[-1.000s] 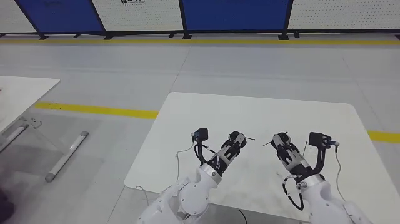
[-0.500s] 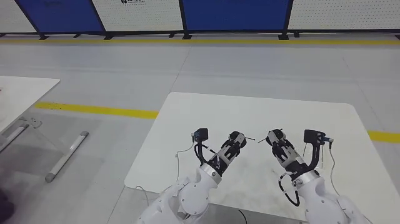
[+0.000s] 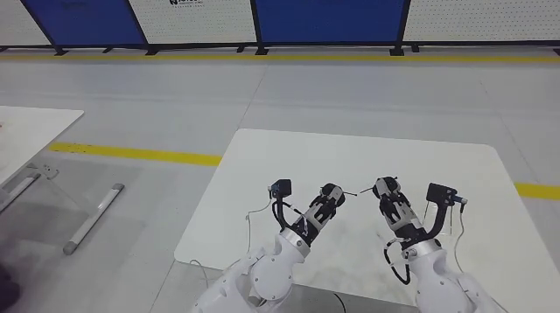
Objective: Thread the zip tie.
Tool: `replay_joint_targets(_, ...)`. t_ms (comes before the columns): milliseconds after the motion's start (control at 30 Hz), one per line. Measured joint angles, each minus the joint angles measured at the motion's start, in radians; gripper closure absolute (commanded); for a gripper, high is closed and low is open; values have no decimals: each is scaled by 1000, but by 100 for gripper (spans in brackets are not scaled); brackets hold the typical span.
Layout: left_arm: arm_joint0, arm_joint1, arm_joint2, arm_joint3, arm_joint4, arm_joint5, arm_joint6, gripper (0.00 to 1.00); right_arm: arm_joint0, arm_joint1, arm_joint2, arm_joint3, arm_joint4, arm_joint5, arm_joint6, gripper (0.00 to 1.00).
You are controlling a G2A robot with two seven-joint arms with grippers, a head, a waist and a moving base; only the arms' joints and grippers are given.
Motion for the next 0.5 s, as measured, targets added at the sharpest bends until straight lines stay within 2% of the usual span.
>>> replay_joint_targets(500, 0, 0, 0, 0, 0, 0, 0, 100, -2, -14, 0, 32, -19, -5, 18, 100)
